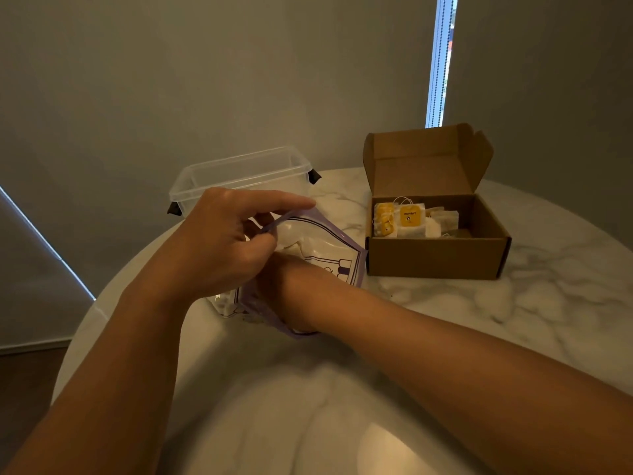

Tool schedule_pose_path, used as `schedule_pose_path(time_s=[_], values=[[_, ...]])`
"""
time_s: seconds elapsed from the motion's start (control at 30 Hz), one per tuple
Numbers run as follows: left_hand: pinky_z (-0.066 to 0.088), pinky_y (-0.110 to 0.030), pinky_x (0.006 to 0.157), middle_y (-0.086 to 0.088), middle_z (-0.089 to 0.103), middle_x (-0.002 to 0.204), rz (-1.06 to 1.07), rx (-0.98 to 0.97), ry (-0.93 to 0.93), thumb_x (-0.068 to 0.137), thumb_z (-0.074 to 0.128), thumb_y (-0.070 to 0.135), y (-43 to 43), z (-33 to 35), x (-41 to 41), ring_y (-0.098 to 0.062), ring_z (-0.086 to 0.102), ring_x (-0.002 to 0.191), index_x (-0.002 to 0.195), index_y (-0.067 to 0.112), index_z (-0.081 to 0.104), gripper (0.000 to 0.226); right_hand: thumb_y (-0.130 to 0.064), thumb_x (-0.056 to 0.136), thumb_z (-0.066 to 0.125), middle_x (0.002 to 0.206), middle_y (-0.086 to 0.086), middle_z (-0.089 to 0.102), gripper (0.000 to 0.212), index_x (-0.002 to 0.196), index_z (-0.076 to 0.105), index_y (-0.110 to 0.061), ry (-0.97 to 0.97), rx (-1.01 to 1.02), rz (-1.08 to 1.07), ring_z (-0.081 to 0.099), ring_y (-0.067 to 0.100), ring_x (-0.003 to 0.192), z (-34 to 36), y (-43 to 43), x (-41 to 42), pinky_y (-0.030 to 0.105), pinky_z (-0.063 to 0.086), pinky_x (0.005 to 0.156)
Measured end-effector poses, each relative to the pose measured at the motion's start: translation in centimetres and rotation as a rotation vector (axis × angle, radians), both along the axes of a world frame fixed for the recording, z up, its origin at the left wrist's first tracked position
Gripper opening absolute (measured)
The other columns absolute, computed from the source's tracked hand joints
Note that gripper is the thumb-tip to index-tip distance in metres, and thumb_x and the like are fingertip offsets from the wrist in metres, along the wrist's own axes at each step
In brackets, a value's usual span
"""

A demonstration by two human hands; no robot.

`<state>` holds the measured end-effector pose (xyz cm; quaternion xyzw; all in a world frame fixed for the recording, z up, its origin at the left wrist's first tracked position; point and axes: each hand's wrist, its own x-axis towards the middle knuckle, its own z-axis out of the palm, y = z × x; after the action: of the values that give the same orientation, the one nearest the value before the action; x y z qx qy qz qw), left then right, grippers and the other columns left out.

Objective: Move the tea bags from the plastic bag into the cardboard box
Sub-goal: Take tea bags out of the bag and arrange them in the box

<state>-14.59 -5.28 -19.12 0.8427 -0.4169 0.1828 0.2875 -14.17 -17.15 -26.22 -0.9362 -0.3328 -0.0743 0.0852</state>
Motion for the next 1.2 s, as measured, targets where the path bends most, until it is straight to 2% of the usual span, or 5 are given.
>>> schedule_pose_path(time_s=[0.3,0.6,0.87,1.03,1.2], values=[[0.051,-0.013,0.066,0.034,0.060,0.090,0.002,0.007,-0.003,0.073,0.048,0.009,0.0,-0.1,-0.1,-0.002,0.064,0.082,0.123,0.028,0.067,0.057,-0.011,0.091,0.062,0.095,0.005,0.064,0.014,0.103,0.070,-0.013,-0.033,0.186,-0.074,0.059,0.020,0.081,-0.2,-1.8,-0.7,0.022,0.036,0.061],[0.056,-0.022,0.071,0.017,0.068,0.104,0.006,0.009,0.012,0.075,0.048,0.011,0.0,0.0,0.0,-0.004,0.065,0.085,0.124,0.028,0.066,0.055,-0.012,0.086,0.072,0.098,-0.005,0.074,0.022,0.107,0.075,-0.017,0.114,0.643,-0.114,0.068,0.002,0.084,3.2,-6.8,-4.7,0.015,0.056,0.079],[0.056,-0.021,0.065,0.029,0.066,0.094,-0.002,-0.013,0.023,0.074,0.051,0.011,0.2,0.0,-0.1,-0.007,0.066,0.081,0.121,0.038,0.064,0.055,-0.008,0.079,0.071,0.092,0.011,0.075,0.018,0.097,0.072,-0.008,0.450,1.110,-0.052,0.072,0.028,0.085,6.7,-12.4,-4.9,0.038,0.059,0.077],[0.055,-0.019,0.067,0.034,0.064,0.089,-0.052,-0.006,0.027,0.075,0.051,0.017,0.4,0.1,0.2,-0.009,0.066,0.082,0.122,0.038,0.064,0.053,-0.012,0.073,0.071,0.099,0.014,0.073,0.026,0.099,0.069,-0.006,0.289,1.340,-0.169,0.072,0.027,0.090,8.1,-18.6,-4.3,0.035,0.059,0.075],[0.054,-0.019,0.065,0.019,0.068,0.089,-0.142,-0.062,0.117,0.069,0.048,0.024,1.0,0.3,0.3,-0.018,0.065,0.079,0.119,0.040,0.068,0.056,-0.013,0.080,0.075,0.091,0.005,0.073,0.013,0.091,0.071,-0.019,-0.052,1.056,-0.579,0.072,0.017,0.081,7.0,-23.0,-3.0,0.030,0.058,0.070]])
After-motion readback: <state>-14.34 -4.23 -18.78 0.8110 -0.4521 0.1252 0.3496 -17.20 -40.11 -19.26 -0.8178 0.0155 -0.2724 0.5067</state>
